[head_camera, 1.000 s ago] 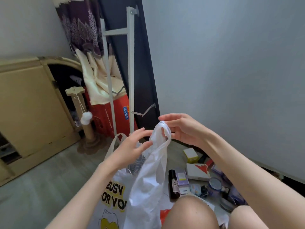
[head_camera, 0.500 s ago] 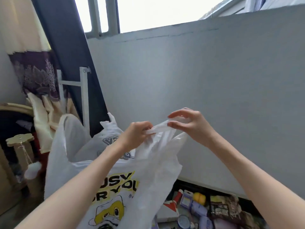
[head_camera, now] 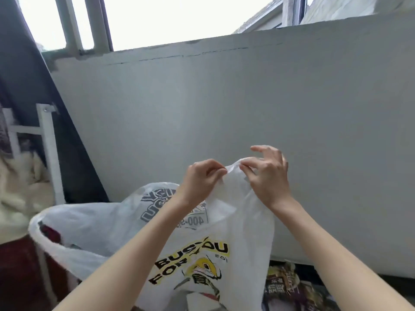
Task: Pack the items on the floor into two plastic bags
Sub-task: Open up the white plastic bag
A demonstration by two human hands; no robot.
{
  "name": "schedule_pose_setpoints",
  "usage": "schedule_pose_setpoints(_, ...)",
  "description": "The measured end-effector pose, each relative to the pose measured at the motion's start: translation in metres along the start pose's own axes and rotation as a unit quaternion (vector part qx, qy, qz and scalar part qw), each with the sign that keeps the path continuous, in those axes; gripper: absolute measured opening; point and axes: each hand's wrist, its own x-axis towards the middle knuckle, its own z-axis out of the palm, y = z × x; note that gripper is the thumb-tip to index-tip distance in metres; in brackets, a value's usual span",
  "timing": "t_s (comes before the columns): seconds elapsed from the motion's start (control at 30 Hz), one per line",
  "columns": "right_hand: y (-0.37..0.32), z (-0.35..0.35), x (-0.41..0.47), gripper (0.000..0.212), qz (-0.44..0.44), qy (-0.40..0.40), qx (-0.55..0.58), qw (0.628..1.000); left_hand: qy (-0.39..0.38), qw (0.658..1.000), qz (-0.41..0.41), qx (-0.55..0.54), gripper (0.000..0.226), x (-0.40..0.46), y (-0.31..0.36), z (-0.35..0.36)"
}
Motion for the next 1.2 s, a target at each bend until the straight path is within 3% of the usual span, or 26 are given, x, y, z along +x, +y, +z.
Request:
schedule_pose_setpoints(0.2, 0.009, 0.038, -0.044, 0.038, 0.027, -0.005, -0.041, 0.999, 0.121, 0.980, -0.158, -0.008, 0.015, -0.007, -0.034, 0.029)
schedule_pose_setpoints(0.27, 0.014, 0.051, -0.057, 0.037, 0.010, -0.006, -0.092, 0.996, 0.124, 0.976, -0.180, -0.017, 0.015, -0.010, -0.046, 0.034)
schedule_pose_setpoints(0.4, 0.024, 0.068, -0.075, 0.016, 0.056, -0.037, -0.132, 0.989, 0.112, 0.972, -0.206, -0.037, 0.014, -0.024, -0.065, 0.044)
schedule_pose_setpoints(0.57, 0.022, 0.074, -0.104, 0.029, 0.188, -0.179, 0.012, 0.966, 0.085, 0.948, -0.272, -0.143, 0.012, -0.053, -0.069, 0.052)
schedule_pose_setpoints(0.67, 0.008, 0.064, -0.120, 0.025, 0.252, -0.197, 0.122, 0.939, 0.085, 0.928, -0.293, -0.213, 0.008, -0.068, -0.059, 0.045)
schedule_pose_setpoints(0.73, 0.003, 0.060, -0.121, 0.020, 0.275, -0.187, 0.122, 0.935, 0.100, 0.927, -0.286, -0.220, 0.008, -0.075, -0.051, 0.033)
schedule_pose_setpoints(0.83, -0.003, 0.047, -0.112, 0.036, 0.327, -0.148, 0.133, 0.924, 0.143, 0.929, -0.285, -0.189, 0.009, -0.081, -0.048, 0.010)
schedule_pose_setpoints(0.9, -0.008, 0.035, -0.107, 0.028, 0.394, -0.147, 0.227, 0.878, 0.170, 0.924, -0.299, -0.169, 0.010, -0.085, -0.056, -0.008)
schedule_pose_setpoints(1.03, -0.006, 0.019, -0.109, 0.029, 0.520, -0.196, 0.462, 0.691, 0.194, 0.914, -0.336, -0.115, 0.017, -0.105, -0.074, -0.041)
schedule_pose_setpoints(1.1, 0.003, 0.013, -0.114, 0.026, 0.539, -0.211, 0.481, 0.658, 0.180, 0.914, -0.350, -0.100, 0.018, -0.118, -0.086, -0.053)
schedule_pose_setpoints(1.2, 0.012, 0.009, -0.122, 0.020, 0.545, -0.205, 0.465, 0.667, 0.122, 0.919, -0.372, -0.051, 0.020, -0.135, -0.100, -0.057)
